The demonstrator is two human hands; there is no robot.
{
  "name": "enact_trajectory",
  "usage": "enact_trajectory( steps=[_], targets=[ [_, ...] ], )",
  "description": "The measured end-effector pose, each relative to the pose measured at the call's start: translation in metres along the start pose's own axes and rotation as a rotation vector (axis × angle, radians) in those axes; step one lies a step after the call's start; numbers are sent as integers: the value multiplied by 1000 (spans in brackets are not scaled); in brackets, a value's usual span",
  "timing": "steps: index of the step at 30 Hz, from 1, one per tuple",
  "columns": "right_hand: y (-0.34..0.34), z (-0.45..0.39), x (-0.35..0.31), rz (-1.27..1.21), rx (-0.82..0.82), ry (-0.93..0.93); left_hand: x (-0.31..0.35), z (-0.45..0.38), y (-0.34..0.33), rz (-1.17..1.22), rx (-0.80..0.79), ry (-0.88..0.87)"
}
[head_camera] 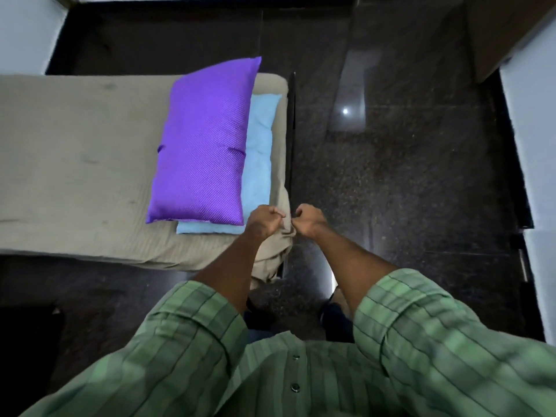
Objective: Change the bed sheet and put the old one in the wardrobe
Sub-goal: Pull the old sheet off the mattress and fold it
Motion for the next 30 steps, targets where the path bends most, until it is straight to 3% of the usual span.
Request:
enact_trajectory(
  steps=[10,16,23,30],
  targets=[
    [137,-37,32,113,6,136,169,35,-49,-71,155,-128],
    [192,-98,15,112,5,166,228,7,-33,-50,192,-129],
    [247,-217,-31,178,-67,261,301,-89,11,58,272,-85],
    [318,-380,-75,275,-122,224,403,-232,49,232,175,12]
  ],
)
Point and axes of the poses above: each hand's wrist, its own z-axis away from the middle knuckle, its own y-axis out of the back of the hand, x = y × z, the point moved 7 cm from there along -z, towards the middle knuckle, and after that the axes turned 15 degrees about y, right-handed, at the moved point
